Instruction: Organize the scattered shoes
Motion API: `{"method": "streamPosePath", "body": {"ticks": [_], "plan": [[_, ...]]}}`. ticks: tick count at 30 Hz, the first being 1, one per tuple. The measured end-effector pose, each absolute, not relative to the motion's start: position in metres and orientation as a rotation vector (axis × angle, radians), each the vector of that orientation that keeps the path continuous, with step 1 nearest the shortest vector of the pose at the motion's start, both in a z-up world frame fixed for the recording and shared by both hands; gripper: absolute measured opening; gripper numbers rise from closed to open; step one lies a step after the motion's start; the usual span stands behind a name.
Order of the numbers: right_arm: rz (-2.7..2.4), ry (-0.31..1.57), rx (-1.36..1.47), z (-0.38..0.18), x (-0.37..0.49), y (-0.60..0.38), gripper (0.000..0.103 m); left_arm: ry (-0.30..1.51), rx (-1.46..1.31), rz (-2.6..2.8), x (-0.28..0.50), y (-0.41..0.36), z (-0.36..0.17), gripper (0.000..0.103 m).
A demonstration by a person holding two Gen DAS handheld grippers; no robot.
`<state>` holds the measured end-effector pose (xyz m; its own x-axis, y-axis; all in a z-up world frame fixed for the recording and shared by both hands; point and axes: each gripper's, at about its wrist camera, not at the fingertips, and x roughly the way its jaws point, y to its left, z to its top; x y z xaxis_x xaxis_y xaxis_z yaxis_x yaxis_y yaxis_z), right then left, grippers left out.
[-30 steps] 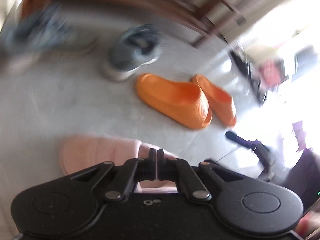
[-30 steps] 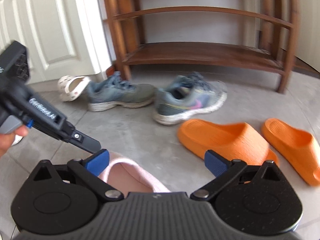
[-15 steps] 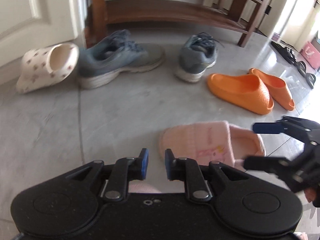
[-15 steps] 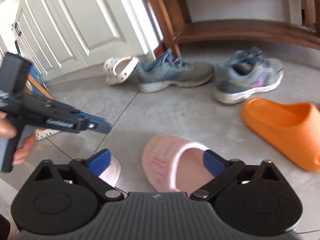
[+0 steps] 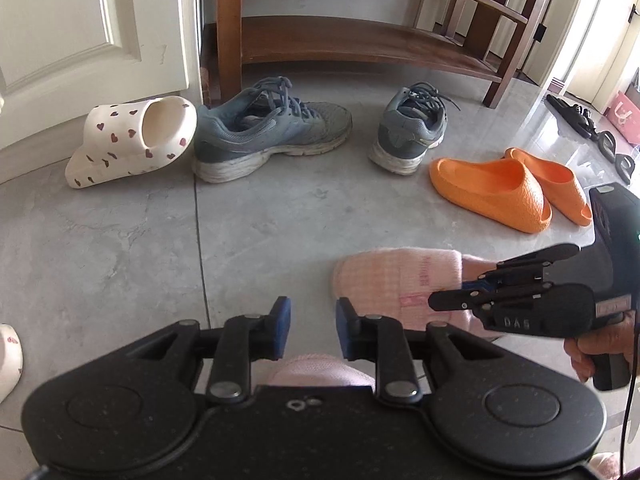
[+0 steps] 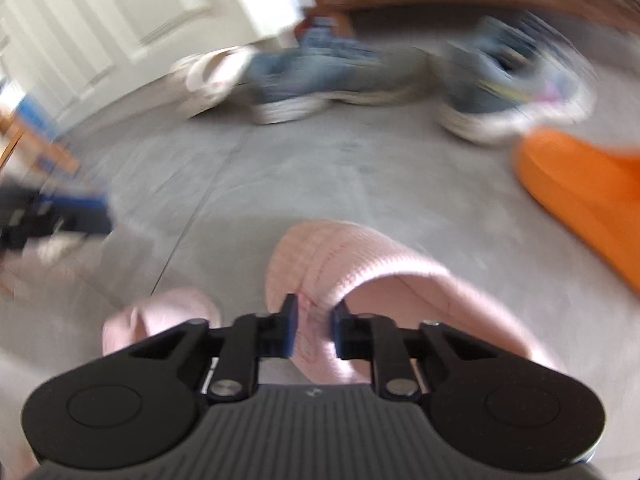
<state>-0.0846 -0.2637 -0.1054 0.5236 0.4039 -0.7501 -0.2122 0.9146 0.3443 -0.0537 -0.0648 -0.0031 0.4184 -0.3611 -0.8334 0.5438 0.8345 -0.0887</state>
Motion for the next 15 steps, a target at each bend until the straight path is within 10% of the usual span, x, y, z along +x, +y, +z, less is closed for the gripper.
{"method": "streamPosePath", "body": {"ticks": [15], "plan": [[1.077,0.881,-0.609,-0.040,-0.171,-0.269,0.007,0.972,0.210,-0.556,-0.052,-0.070,-0.006,0.033]]}}
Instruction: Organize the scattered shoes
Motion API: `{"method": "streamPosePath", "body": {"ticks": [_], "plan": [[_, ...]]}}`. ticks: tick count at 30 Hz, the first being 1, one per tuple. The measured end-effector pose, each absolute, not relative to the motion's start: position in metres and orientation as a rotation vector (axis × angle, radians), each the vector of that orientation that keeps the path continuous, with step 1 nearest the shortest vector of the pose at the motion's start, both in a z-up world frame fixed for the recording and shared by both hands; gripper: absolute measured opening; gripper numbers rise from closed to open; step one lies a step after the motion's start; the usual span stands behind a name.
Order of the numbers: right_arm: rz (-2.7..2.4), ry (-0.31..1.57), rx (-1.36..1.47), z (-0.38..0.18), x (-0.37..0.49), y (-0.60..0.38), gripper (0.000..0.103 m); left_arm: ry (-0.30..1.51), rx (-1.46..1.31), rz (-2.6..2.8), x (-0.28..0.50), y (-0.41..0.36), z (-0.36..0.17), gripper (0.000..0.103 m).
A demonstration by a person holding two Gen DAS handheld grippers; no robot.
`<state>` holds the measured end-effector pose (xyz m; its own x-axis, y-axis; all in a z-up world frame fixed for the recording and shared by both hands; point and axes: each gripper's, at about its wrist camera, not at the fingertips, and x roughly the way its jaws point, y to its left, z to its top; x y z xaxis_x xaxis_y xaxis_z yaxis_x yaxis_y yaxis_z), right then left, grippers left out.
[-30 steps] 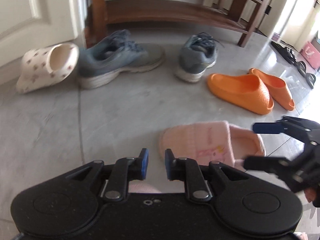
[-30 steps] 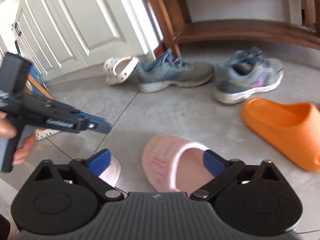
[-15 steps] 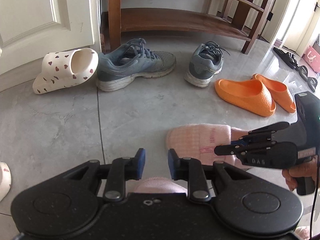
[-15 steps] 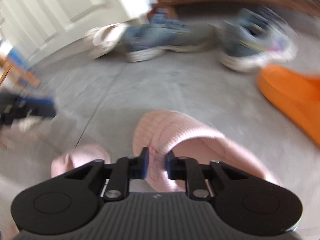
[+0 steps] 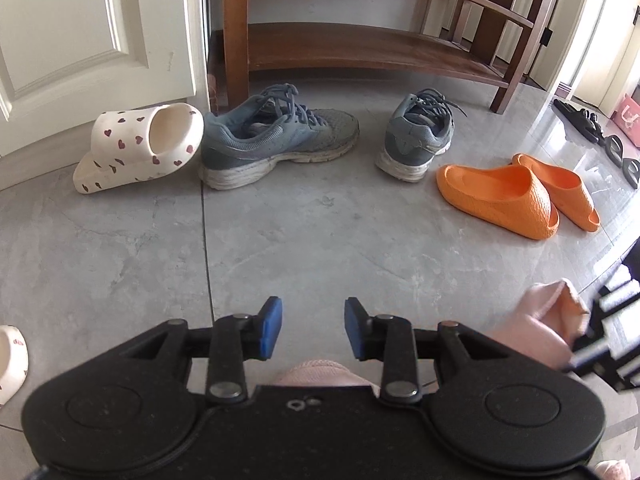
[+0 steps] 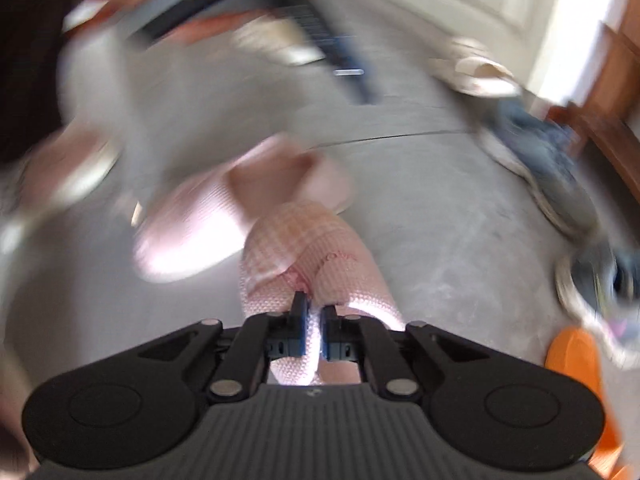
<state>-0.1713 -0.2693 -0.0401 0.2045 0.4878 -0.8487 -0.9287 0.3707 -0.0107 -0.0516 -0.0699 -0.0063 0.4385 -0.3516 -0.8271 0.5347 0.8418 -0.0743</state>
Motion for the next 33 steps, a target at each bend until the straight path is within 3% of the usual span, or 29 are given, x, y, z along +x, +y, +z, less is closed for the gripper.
{"method": "streamPosePath", "body": {"ticks": [8,16,22,30,32,33], "plan": [[1.403,0.809,-1.072,-0.052,-0.224,-0.238,0.008,0.963,0.205,-0.551,-0.055,-0.070,-0.006,0.034],[1.521,0.648,-1.236,-0.061,-0.225,-0.208,0.012,0.946,0.182,-0.524,-0.058,-0.058,-0.002,0.036],[1.402,0.752,-0.999,-0.048,-0.184,-0.199,0.013,0.943,0.156,-0.431,-0.054,-0.028,-0.008,0.039],[1.261,0.821,-0.378,-0.004,-0.118,-0.194,0.015,0.884,0.116,-0.006,-0.045,0.077,-0.025,0.047],[1.240,0.810,-0.269,0.000,-0.103,-0.180,0.020,0.864,0.136,0.166,-0.043,0.113,-0.034,0.050],[1.235,0.806,-0.238,0.000,-0.098,-0.171,0.033,0.851,0.155,0.255,-0.042,0.131,-0.038,0.051]]}}
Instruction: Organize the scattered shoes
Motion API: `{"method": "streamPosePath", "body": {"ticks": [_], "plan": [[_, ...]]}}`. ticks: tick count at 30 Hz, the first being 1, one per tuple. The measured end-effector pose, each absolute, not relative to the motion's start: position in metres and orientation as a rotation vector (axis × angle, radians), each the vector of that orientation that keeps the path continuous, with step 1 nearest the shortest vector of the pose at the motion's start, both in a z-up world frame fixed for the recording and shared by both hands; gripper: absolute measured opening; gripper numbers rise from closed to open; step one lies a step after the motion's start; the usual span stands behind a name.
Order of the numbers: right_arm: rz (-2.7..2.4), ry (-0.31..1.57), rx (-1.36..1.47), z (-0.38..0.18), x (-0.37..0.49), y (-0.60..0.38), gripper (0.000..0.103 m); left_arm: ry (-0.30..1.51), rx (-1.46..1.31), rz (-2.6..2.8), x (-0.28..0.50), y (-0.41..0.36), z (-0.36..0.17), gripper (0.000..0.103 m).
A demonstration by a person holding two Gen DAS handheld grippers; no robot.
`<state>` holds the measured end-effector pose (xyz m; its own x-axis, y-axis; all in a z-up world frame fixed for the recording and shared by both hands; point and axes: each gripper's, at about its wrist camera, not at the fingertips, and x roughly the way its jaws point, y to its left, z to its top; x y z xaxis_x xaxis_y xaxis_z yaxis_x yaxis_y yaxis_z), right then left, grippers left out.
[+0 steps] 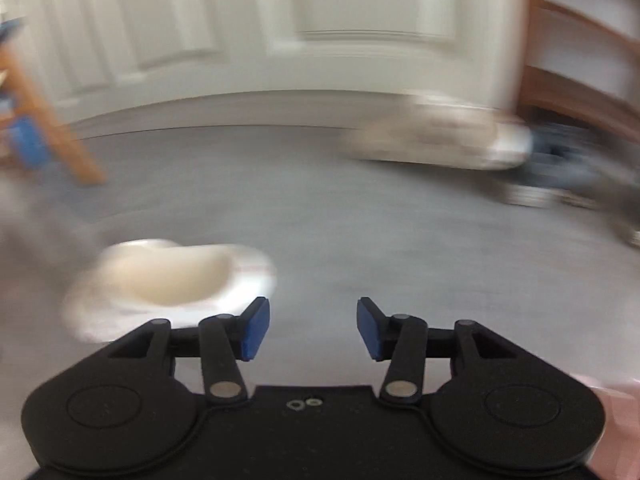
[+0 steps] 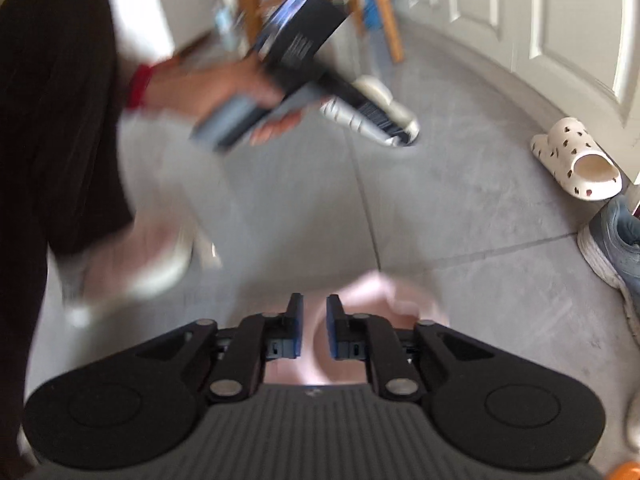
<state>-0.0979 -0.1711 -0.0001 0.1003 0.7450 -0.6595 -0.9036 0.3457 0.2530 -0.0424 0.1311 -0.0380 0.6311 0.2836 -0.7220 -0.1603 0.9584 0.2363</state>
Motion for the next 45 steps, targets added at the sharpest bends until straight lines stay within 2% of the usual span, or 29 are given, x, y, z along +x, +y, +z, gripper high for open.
{"method": "streamPosePath", "body": {"ticks": [2,6,14,21,27,36,45], "plan": [[1.234,0.804,-0.200,0.001,-0.089,-0.157,0.051,0.837,0.184,0.421,-0.037,0.165,-0.045,0.054],[1.239,0.828,-0.179,-0.003,-0.076,-0.127,0.051,0.844,0.217,0.595,-0.017,0.216,-0.056,0.055],[1.190,0.905,-0.142,-0.010,-0.070,-0.110,0.053,0.847,0.219,0.632,0.015,0.247,-0.068,0.057],[1.182,0.946,-0.103,-0.014,-0.074,-0.105,0.055,0.754,-0.149,0.466,-0.024,0.308,-0.041,0.058],[1.204,0.993,-0.119,-0.025,-0.072,-0.083,0.056,0.814,-0.298,0.269,-0.033,0.388,-0.060,0.058],[1.195,1.063,-0.161,-0.031,-0.067,-0.058,0.057,0.845,-0.129,0.005,-0.003,0.391,-0.078,0.060],[1.158,1.088,-0.165,-0.030,-0.064,-0.053,0.058,0.875,-0.289,-0.242,0.009,0.391,-0.095,0.065]]}}
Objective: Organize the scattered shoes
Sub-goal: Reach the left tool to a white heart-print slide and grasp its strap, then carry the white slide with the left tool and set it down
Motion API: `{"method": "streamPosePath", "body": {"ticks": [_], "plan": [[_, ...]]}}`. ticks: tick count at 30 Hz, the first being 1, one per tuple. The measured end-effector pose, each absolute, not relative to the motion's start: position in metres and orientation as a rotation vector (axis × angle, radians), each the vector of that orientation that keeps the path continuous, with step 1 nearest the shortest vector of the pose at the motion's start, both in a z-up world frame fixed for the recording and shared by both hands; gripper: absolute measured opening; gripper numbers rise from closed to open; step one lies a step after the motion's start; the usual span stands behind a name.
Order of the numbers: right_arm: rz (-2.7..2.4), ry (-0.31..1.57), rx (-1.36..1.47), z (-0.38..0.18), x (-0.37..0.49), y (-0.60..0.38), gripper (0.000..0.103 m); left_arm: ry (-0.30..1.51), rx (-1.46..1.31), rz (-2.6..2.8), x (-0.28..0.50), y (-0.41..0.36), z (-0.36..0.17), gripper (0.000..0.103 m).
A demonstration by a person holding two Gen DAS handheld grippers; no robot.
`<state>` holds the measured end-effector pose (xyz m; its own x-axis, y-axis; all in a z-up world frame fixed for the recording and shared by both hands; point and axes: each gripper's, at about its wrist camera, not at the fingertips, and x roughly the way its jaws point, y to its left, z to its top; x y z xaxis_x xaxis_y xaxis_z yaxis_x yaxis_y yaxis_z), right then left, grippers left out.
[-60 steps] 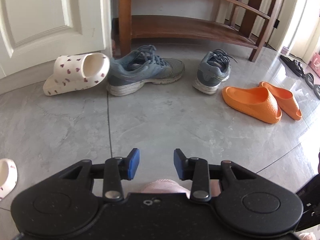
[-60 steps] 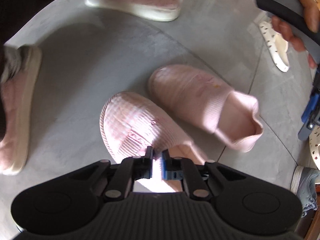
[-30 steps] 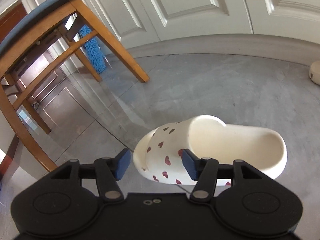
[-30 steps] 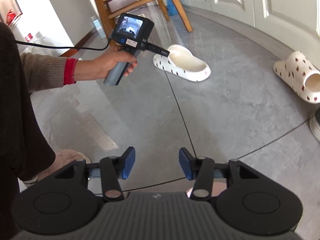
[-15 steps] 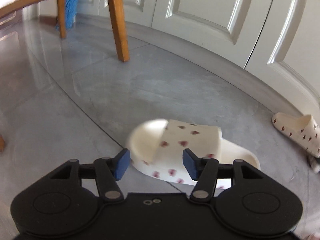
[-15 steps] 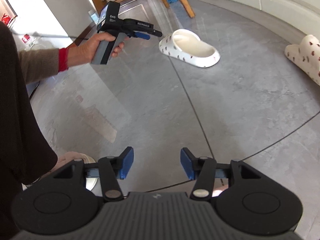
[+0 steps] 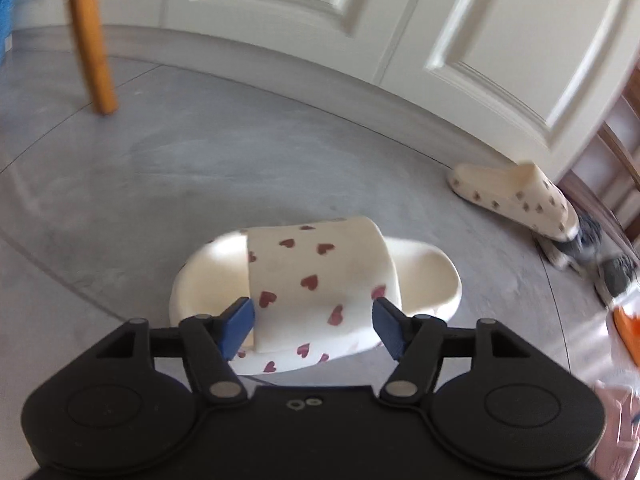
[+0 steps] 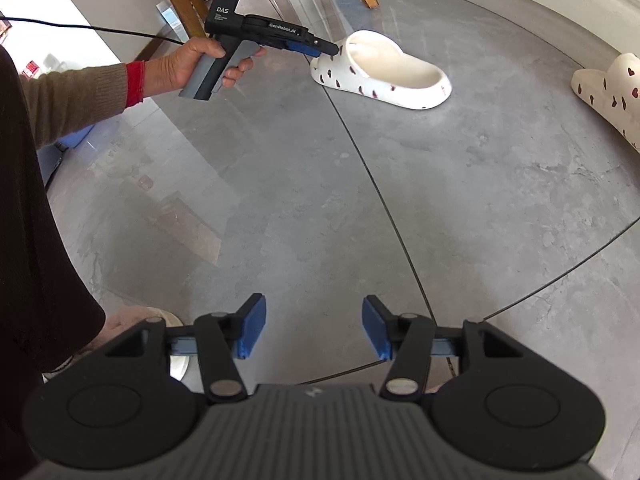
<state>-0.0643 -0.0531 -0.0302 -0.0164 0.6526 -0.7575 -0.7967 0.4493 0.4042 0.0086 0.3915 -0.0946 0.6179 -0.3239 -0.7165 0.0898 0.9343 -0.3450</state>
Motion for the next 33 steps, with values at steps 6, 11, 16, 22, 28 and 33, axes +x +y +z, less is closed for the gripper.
{"method": "streamPosePath", "body": {"ticks": [6,11,16,22,28,33], "plan": [[1.065,0.997,-0.159,-0.022,-0.048,-0.038,0.058,0.882,-0.259,-0.405,-0.013,0.324,-0.084,0.065],[0.804,0.931,-0.112,-0.005,-0.010,-0.019,0.058,0.809,-0.301,-0.253,-0.034,0.301,-0.077,0.066],[0.635,0.903,-0.095,-0.006,0.013,-0.013,0.058,0.802,-0.393,-0.123,-0.025,0.325,-0.085,0.066],[0.471,0.908,-0.071,-0.014,0.020,0.002,0.058,0.831,-0.472,-0.205,0.009,0.323,-0.102,0.067],[0.391,0.935,-0.057,-0.022,0.014,0.012,0.061,0.833,-0.578,-0.273,0.021,0.309,-0.118,0.025],[0.380,0.960,-0.066,-0.028,0.004,0.010,0.062,0.813,-0.438,-0.363,-0.001,0.266,-0.107,0.017]]}}
